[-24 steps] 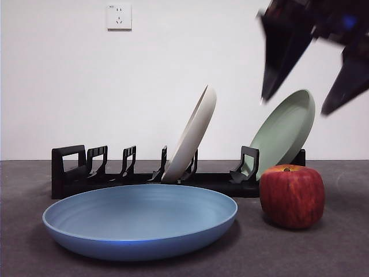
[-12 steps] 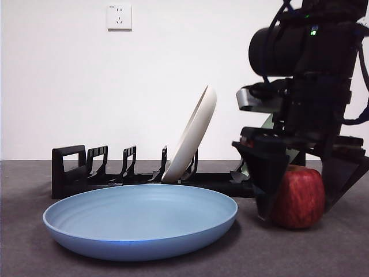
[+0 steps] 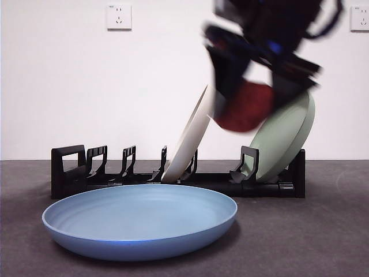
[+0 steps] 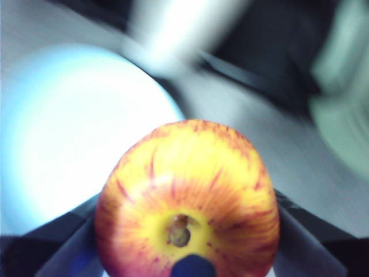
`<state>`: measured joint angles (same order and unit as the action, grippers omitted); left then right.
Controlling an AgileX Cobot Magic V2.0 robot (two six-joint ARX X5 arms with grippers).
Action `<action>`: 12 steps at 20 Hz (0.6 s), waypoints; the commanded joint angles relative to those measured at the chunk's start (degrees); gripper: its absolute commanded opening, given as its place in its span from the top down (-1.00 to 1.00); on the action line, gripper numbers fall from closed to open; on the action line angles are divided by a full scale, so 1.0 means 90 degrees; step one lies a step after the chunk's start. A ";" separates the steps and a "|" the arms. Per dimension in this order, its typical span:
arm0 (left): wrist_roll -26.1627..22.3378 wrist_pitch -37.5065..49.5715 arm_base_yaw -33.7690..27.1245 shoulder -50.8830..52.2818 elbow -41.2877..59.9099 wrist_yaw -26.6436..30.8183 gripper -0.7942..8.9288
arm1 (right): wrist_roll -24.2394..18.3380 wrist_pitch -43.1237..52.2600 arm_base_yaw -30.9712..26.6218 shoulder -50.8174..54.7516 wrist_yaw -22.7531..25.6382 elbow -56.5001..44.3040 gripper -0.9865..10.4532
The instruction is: Take the blue plate from the plate rack,put the plate on the table,take the apple from the table,put the apple in the plate
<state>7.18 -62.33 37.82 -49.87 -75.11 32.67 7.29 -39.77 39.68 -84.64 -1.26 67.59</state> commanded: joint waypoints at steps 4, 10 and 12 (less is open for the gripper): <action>0.0056 0.0073 -0.0024 -0.0075 0.0007 0.0029 0.13 | 0.0032 0.0245 0.0918 -0.0668 0.0015 0.0930 0.85; 0.0056 0.0090 -0.0024 -0.0165 0.0007 0.0032 0.13 | 0.0034 0.0352 0.1328 -0.1897 0.0019 0.1095 0.85; 0.0058 0.0087 -0.0024 -0.0165 0.0007 0.0029 0.13 | 0.0034 0.0359 0.1343 -0.2278 0.0017 0.1095 0.85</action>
<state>7.16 -62.04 37.80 -51.44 -75.11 32.73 7.29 -37.15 51.68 -104.55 -1.28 77.41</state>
